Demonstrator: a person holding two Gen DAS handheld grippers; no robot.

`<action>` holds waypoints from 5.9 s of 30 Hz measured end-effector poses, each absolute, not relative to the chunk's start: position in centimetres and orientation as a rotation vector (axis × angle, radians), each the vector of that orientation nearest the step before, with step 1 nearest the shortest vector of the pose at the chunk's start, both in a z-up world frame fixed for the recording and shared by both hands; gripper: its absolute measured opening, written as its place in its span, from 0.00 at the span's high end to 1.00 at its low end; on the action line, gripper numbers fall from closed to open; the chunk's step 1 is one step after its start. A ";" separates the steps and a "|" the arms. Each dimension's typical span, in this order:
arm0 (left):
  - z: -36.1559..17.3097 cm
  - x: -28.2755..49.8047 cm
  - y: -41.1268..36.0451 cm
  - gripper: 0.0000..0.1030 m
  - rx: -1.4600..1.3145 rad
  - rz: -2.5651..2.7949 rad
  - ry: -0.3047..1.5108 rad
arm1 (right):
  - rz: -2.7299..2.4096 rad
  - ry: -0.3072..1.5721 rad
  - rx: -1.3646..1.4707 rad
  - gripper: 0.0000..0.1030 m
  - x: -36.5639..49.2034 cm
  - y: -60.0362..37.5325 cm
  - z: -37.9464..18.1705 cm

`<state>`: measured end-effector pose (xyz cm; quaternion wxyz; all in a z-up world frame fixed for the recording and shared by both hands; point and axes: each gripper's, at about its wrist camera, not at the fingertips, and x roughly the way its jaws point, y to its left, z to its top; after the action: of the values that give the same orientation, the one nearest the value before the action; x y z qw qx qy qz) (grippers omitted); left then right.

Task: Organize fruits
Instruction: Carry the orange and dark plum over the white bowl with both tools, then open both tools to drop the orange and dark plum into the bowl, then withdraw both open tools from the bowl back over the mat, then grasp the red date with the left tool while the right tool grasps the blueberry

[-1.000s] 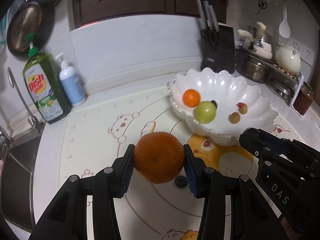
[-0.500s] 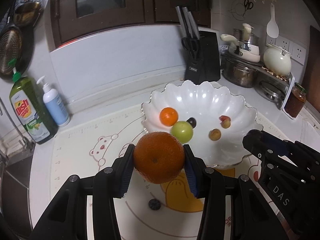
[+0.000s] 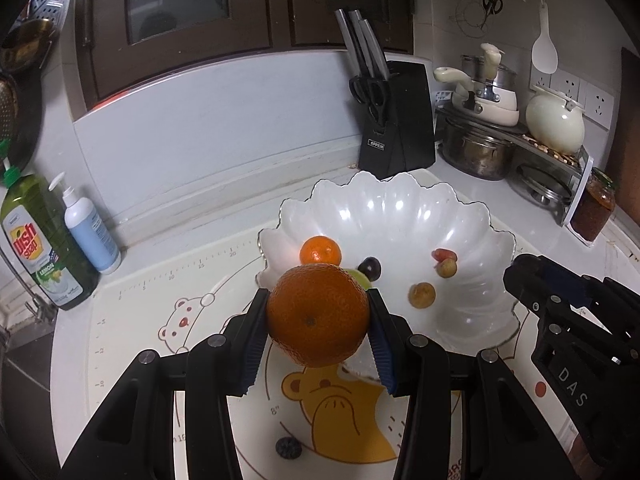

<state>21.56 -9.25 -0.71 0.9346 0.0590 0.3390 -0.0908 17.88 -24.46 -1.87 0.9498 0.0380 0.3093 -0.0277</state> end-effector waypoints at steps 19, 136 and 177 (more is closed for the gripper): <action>-3.0 25.6 -11.0 0.55 0.141 -0.202 0.758 | -0.091 0.680 0.059 0.73 21.7 -26.3 -3.5; -9.2 19.0 6.9 0.18 0.294 -0.189 0.841 | 0.002 0.840 -0.070 0.34 15.3 -6.8 -10.6; -11.5 24.8 0.5 0.67 0.273 -0.445 0.882 | 0.009 0.834 0.048 0.79 17.7 -9.8 -10.3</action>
<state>24.82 0.54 -11.50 0.8716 0.1306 0.4217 -0.2129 17.66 -9.82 -10.33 0.9140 0.0231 0.4050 0.0042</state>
